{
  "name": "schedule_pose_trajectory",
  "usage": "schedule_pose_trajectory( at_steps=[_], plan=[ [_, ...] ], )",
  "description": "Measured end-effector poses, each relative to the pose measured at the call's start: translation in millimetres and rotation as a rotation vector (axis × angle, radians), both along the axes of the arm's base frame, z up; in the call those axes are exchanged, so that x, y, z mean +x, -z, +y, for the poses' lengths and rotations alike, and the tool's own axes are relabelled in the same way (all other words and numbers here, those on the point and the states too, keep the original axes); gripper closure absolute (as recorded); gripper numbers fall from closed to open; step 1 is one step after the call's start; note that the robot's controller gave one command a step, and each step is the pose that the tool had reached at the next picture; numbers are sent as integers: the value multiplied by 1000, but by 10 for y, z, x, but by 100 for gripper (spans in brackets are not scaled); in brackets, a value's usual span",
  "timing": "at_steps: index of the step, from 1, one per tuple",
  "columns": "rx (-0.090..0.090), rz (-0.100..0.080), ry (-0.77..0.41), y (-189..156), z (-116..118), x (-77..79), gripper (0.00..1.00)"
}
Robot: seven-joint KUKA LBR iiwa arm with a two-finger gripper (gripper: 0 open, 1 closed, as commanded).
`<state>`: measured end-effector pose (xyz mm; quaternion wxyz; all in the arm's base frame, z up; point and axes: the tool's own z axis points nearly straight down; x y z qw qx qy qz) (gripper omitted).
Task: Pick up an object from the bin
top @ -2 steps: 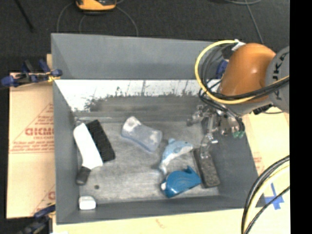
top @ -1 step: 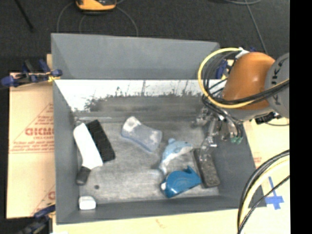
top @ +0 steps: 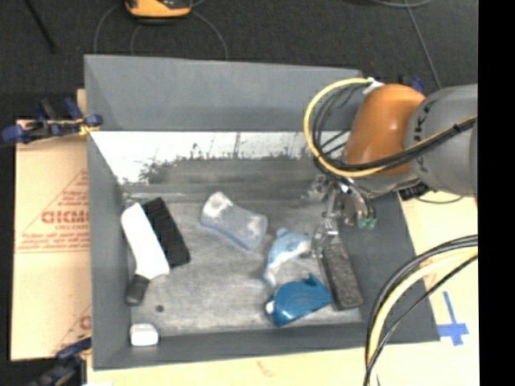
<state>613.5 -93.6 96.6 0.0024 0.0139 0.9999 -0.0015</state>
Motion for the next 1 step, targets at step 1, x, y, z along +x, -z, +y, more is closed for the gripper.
schedule_pose_trajectory(
  at_steps=[1],
  plan=[
    [1,-2,-200,175,194,202,0]
  ],
)
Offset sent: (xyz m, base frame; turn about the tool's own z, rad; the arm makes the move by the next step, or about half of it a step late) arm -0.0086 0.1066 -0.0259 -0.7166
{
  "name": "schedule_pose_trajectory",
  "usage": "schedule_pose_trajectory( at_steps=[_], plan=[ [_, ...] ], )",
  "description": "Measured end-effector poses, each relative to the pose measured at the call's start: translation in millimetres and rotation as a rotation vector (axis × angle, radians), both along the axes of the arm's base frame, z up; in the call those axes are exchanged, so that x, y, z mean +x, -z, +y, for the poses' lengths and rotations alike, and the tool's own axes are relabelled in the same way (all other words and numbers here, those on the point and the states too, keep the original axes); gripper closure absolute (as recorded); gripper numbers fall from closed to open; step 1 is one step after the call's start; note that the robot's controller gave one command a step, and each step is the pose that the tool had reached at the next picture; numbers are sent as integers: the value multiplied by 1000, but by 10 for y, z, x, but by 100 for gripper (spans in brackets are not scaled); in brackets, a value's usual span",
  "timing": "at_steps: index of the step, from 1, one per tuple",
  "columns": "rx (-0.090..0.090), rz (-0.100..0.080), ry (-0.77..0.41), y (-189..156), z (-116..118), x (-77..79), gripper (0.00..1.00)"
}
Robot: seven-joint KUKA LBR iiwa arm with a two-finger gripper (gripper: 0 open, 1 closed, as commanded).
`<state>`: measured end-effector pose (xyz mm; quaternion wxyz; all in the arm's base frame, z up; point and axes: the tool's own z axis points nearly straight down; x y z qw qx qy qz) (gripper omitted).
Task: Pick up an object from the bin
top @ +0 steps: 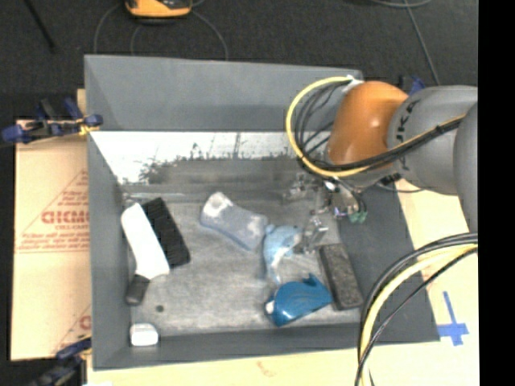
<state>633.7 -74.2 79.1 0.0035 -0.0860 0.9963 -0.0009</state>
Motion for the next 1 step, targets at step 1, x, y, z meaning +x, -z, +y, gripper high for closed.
schedule_pose_trajectory(
  at_steps=[1],
  plan=[
    [-3,0,-318,24,402,-132,0]
  ],
)
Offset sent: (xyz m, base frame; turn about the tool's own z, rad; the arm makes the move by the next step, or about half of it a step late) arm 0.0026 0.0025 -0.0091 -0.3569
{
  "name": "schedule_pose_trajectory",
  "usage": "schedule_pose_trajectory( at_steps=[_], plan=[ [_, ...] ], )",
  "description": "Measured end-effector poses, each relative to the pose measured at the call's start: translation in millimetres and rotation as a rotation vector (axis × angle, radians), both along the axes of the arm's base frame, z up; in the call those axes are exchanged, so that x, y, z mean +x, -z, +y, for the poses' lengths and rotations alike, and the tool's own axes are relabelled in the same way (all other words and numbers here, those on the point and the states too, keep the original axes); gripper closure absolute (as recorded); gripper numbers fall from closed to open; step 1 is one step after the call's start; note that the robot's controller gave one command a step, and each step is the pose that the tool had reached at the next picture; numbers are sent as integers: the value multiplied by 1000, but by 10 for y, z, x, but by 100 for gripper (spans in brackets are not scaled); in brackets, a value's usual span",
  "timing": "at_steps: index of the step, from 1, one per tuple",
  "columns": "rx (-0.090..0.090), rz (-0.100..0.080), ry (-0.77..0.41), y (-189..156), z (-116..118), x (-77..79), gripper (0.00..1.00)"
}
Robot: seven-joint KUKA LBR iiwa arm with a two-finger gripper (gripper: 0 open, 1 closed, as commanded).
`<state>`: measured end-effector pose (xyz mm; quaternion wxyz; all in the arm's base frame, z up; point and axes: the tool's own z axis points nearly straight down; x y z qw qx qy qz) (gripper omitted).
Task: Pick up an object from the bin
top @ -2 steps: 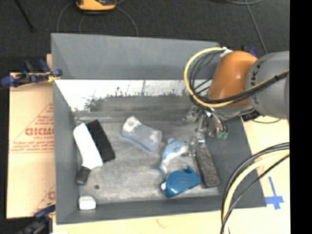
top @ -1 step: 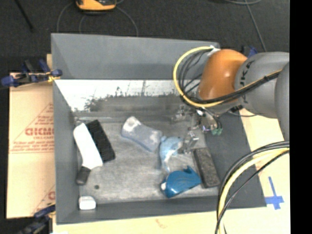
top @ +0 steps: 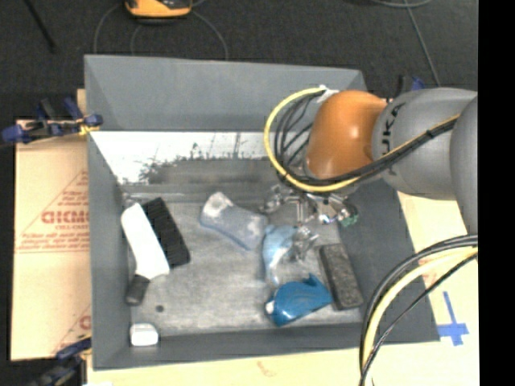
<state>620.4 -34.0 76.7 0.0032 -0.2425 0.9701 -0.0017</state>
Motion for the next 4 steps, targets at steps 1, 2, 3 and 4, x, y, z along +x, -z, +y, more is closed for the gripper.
schedule_pose_trajectory(
  at_steps=[1,2,3,4],
  plan=[
    [3,-2,-37,17,-383,192,100],
    [3,-2,-37,17,-383,192,100],
    [2,10,-62,-400,-264,106,100],
    [3,1,6,-1592,-275,352,100]
  ],
)
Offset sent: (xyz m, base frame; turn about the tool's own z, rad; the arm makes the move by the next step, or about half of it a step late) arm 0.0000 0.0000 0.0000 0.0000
